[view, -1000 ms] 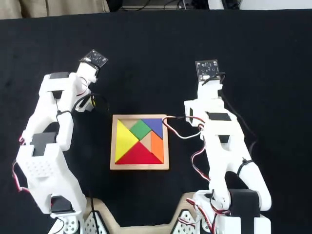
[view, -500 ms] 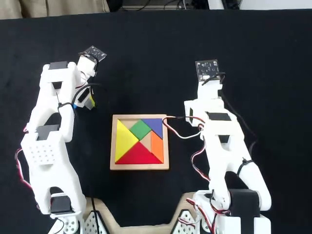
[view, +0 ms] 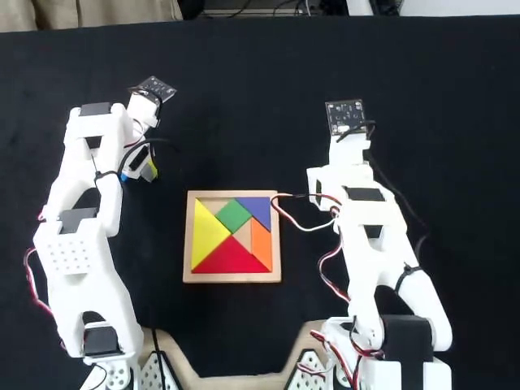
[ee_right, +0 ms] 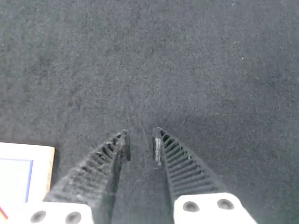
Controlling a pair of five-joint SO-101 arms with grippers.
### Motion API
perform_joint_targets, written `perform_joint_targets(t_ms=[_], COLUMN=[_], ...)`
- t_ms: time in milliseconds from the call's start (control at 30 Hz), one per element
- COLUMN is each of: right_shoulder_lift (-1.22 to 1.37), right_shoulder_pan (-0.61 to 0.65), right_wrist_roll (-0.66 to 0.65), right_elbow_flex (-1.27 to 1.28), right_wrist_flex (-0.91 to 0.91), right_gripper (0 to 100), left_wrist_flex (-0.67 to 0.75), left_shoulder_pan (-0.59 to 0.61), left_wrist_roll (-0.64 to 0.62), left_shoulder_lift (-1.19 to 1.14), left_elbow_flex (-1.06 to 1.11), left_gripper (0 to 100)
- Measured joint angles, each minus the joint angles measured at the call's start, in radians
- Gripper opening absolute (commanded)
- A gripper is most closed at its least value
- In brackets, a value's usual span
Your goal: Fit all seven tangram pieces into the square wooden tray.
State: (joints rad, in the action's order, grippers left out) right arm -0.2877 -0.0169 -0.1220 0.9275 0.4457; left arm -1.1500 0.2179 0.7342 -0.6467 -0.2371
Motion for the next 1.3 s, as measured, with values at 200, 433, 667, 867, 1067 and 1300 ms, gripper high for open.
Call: perform_joint_targets(t_ms=[200, 433, 667, 867, 1067, 1300], right_shoulder_lift=[0.000, 0.000, 0.000, 0.000, 0.000, 0.000], right_shoulder_pan=[0.000, 0.000, 0.000, 0.000, 0.000, 0.000], right_wrist_roll=[0.000, 0.000, 0.000, 0.000, 0.000, 0.000], right_elbow_flex=[0.000, 0.000, 0.000, 0.000, 0.000, 0.000], right_wrist_flex=[0.000, 0.000, 0.000, 0.000, 0.000, 0.000], right_gripper=[9.3, 9.3, 9.3, 9.3, 9.3, 9.3], left_wrist_flex=[0.000, -0.020, -0.279, -0.500, -0.528, -0.443], left_shoulder_pan=[0.000, 0.000, 0.006, -0.120, -0.299, -0.499], left_wrist_roll=[0.000, 0.000, -0.002, -0.040, -0.232, -0.370], left_shoulder_lift=[-0.005, -0.011, 0.040, 0.193, 0.339, 0.437], left_elbow_flex=[0.000, -0.012, -0.095, -0.109, -0.034, 0.089], left_gripper=[6, 6, 6, 6, 6, 6])
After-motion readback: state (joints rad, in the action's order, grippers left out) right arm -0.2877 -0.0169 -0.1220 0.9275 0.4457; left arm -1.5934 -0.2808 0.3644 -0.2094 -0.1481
